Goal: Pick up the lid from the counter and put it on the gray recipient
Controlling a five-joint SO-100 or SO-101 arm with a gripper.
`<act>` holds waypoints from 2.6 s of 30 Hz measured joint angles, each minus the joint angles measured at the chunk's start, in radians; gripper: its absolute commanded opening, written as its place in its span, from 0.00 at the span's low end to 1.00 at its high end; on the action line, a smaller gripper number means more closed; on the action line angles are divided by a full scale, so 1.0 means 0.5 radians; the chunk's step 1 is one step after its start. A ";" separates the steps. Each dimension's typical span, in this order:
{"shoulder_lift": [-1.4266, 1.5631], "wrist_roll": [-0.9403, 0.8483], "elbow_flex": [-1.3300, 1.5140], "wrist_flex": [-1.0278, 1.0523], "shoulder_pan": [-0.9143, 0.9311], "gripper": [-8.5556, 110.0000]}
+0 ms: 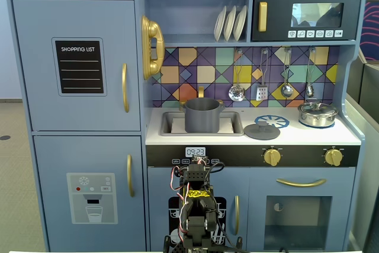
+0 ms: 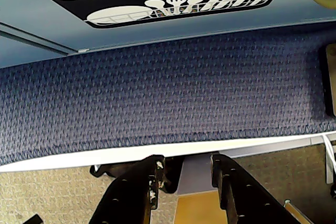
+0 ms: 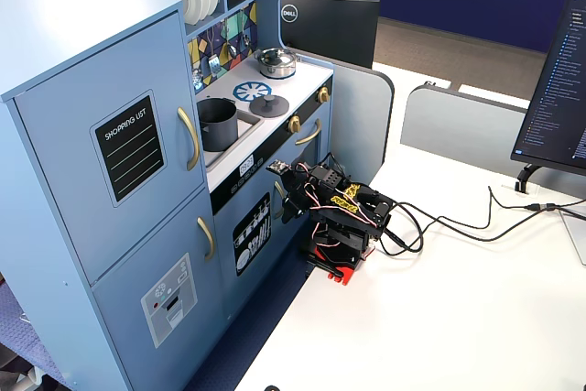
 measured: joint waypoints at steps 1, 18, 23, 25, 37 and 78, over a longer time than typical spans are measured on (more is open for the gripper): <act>0.000 0.000 0.000 0.000 0.000 0.07; -0.006 -0.077 -0.080 0.006 0.083 0.07; -0.181 -0.141 -0.583 0.129 0.163 0.07; -0.258 -0.190 -0.816 0.129 0.233 0.07; -0.534 -0.104 -1.190 -1.335 1.022 0.16; -2.461 -0.255 -1.503 -3.405 1.215 0.21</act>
